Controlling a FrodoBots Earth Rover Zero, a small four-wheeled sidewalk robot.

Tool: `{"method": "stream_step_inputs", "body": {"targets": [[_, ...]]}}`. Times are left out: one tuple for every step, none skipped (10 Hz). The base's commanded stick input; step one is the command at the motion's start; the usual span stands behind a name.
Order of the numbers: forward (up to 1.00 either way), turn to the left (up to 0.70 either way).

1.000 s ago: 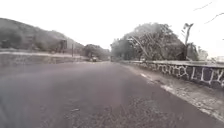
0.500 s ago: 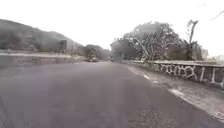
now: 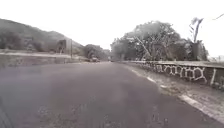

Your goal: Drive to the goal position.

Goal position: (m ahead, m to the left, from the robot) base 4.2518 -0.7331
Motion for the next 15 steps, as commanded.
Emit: {"method": "stream_step_inputs", "body": {"targets": [[0.7,0.0],[0.7,0.0],[0.7,0.0],[0.7,0.0],[0.7,0.0],[0.7,0.0],[0.7,0.0],[0.7,0.0],[0.7,0.0],[0.7,0.0],[0.7,0.0],[0.7,0.0],[0.7,0.0],[0.7,0.0],[0.7,0.0]]}}
